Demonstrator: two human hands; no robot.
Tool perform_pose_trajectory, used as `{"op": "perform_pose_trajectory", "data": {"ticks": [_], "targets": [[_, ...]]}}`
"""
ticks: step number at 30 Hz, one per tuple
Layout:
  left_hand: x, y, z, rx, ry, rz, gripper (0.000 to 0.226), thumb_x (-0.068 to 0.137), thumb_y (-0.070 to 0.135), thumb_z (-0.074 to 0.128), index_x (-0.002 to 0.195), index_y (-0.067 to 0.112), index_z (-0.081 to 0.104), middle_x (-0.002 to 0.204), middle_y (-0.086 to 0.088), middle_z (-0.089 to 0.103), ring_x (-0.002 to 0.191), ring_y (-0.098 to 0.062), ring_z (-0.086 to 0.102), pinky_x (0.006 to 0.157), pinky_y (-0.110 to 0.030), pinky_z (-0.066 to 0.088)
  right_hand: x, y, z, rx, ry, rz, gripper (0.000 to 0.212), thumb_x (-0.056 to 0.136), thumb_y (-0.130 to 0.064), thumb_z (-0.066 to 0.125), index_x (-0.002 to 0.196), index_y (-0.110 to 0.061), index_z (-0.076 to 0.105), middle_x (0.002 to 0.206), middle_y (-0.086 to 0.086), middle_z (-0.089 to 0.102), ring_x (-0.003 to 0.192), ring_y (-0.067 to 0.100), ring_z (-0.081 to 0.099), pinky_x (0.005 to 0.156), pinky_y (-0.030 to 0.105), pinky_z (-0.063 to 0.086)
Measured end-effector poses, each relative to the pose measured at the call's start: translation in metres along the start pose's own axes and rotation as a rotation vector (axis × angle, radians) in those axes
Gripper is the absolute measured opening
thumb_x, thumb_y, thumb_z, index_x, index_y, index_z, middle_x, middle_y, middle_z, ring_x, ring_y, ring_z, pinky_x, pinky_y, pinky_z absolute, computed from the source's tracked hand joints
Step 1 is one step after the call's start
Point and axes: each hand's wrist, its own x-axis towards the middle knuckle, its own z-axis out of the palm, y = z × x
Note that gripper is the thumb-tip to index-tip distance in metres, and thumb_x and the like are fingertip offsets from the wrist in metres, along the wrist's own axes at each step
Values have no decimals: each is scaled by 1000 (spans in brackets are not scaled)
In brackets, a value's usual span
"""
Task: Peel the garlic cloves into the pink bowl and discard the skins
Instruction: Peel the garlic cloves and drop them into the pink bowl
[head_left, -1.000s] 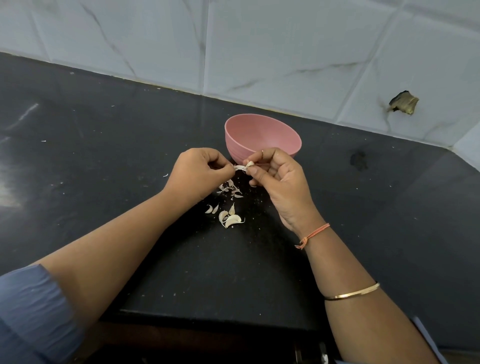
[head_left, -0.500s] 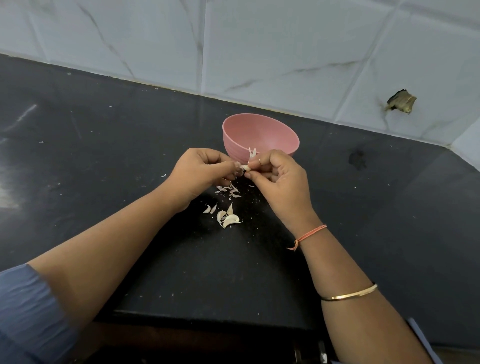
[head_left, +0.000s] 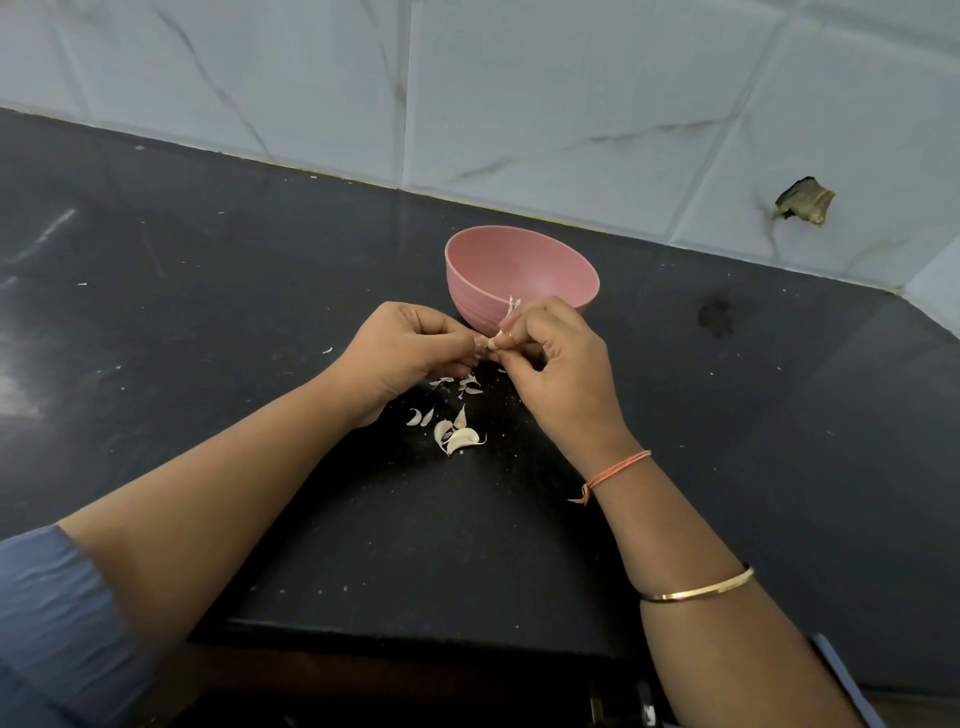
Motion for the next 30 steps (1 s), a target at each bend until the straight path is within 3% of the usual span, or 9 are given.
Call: {"op": "perform_pose_trajectory", "data": {"ticks": [10,16,20,25,28,30], "targets": [[-1,-1,2,48,8,58,20,80,-1,63,63,8,67,68,-5,68,60,-5,59,62,-16,51,-1,1,2,-42,-21,-20,11,73,5,71,69,0,62,83,10,60,74,19,60,64,33,53],[0,-1,2,81,33,80,11,79,1,65,69,4,68,80,-17,70,66,-11,59,65,-18,51,0,1,2,167,2,136,27,68,6,75,67,-17,62,79,-9,59,75,8,62,71,20,55],[0,-3,2,132,35,86,13,79,3,66,67,6,68,72,-11,69,62,-8,57,63,-19,50,0,0,0,300,-68,265,26,70,10,73,71,-13,61,78,-4,63,74,1,65,71,15,52],[1,-2,0,209,55,140,14,79,6,67,66,12,68,61,5,65,62,-5,58,66,-21,51,-1,-6,-3,431,-132,392,15,76,2,71,87,2,61,81,3,68,77,10,69,73,23,57],[1,-2,0,231,44,167,13,79,10,69,66,15,68,59,10,65,60,-1,58,64,-15,51,0,-7,-4,423,-116,430,14,79,-3,69,93,-4,65,87,8,70,82,19,70,78,35,58],[0,-2,1,246,39,177,14,79,11,69,66,16,67,58,10,65,58,2,57,61,-13,49,0,-7,-4,412,-127,443,12,81,-3,68,91,-10,68,86,8,71,82,19,70,79,35,58]]}}
